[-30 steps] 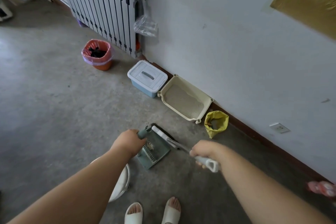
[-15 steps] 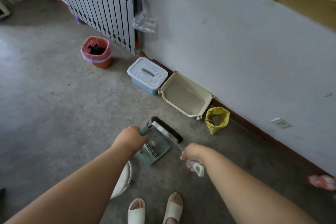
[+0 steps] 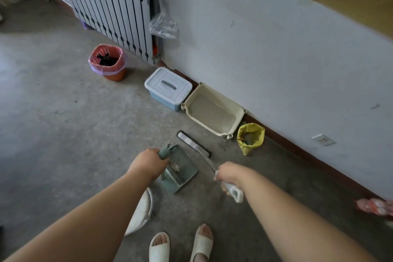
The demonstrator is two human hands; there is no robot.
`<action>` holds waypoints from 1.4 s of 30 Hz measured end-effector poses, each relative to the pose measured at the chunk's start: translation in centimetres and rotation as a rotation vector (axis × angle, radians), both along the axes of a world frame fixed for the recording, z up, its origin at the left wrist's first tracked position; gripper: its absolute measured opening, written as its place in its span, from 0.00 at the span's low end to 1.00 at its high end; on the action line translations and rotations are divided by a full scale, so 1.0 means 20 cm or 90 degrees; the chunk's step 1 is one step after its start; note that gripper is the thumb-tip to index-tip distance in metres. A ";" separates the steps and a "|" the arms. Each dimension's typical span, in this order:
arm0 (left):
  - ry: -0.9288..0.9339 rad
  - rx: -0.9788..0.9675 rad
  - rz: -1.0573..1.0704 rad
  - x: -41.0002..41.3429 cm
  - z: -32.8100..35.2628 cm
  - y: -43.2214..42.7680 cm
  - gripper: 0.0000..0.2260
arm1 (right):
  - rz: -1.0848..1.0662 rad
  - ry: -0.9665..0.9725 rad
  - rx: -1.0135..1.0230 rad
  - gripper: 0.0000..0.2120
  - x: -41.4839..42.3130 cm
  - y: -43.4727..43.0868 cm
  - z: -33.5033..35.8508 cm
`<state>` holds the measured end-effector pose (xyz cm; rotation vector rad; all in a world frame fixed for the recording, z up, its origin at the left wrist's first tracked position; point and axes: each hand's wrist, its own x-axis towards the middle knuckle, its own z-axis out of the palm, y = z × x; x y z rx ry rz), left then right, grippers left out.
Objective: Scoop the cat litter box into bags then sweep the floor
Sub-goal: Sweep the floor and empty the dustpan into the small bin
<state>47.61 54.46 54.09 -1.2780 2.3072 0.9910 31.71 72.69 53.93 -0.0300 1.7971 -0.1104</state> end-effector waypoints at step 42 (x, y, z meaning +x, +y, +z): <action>0.020 0.017 -0.023 0.15 0.06 0.01 0.13 | -0.490 0.021 -0.024 0.14 0.25 0.54 -0.10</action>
